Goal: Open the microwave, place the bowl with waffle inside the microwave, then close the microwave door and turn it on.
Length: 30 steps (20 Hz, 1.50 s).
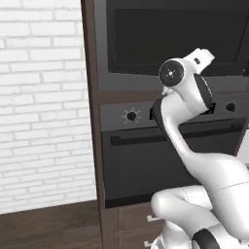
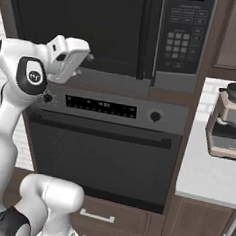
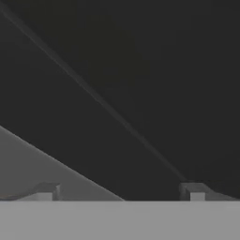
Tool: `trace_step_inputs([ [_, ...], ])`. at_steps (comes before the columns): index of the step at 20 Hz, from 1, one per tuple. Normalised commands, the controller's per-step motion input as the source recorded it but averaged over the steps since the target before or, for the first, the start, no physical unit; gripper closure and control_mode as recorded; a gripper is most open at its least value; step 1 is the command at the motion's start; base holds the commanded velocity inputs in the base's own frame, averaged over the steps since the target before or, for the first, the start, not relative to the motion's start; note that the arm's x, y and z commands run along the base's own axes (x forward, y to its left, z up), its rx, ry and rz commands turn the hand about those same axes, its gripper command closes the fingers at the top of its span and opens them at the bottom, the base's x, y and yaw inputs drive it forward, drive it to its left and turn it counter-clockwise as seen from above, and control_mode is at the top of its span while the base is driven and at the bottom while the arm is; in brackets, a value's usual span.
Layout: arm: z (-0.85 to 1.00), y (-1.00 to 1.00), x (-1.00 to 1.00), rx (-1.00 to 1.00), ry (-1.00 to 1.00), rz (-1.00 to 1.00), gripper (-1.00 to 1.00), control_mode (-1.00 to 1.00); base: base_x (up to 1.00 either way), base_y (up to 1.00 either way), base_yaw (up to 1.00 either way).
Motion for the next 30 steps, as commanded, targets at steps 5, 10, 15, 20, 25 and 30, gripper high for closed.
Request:
trace_step_inputs([
  [5, 0.0, -0.38, 0.34, 0.22, -0.05, 0.16, -1.0, -1.0, 0.0, 0.0, 0.0],
  [10, 0.0, -0.55, 0.11, 0.33, 0.0, 0.13, -1.0, -1.0, 0.0, 0.0, 0.0],
  [15, 0.01, -0.65, -0.14, 0.3, 0.0, 0.2, -1.0, -1.0, 0.0, 0.0, 0.0],
  [20, 0.0, -0.68, -0.64, 0.14, -0.02, 0.24, -1.0, -1.0, 0.0, 0.0, 0.0],
  [25, 0.0, -0.74, -0.87, 0.14, -0.03, 0.26, -1.0, -1.0, 0.0, 0.0, 0.0],
  [30, 0.0, -0.78, -1.0, 0.17, -0.03, 0.24, -1.0, -1.0, 0.0, 0.0, 0.0],
])
